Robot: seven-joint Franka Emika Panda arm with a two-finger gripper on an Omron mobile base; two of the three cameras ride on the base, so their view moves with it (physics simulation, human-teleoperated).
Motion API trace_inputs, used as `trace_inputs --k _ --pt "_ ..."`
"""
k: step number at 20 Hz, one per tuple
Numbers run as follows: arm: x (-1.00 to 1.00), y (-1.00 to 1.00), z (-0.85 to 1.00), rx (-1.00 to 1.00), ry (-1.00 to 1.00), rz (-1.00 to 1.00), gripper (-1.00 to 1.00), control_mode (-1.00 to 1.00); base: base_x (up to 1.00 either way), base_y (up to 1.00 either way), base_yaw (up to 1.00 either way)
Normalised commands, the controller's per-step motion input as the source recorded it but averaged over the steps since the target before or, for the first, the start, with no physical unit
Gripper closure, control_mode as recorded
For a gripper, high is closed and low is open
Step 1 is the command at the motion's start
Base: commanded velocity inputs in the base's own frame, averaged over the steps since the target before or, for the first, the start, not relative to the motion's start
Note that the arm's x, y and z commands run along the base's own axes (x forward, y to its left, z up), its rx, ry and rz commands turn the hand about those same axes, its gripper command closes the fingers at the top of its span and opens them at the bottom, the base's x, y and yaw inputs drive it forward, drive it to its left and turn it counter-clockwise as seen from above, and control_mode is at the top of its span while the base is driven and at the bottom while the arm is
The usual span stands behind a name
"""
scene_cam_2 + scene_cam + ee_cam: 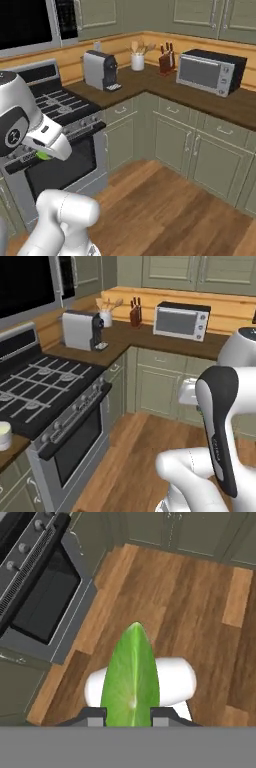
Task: Grab a lemon wedge from the fridge and one ice cube from the ice bowl, and put them in the glass of lemonade.
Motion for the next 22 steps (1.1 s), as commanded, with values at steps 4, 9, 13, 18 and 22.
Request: trace_inputs --k 4,9,13,18,22 --pt "0.00 0.00 0.00 0.00 0.00 0.00 1.00 1.00 0.59 -0.02 0.92" --pt "0.00 0.00 0.00 0.00 0.00 0.00 1.00 1.00 0.51 -0.02 0.87" --pt "0.00 0.00 0.00 0.00 0.00 0.00 1.00 1.00 0.31 0.00 0.76" --pt "0.00 0.00 0.00 0.00 0.00 0.00 1.00 1.00 0.40 -0.02 0.62" --pt "0.00 0.00 0.00 0.00 0.00 0.00 1.00 1.00 0.77 -0.27 0.38"
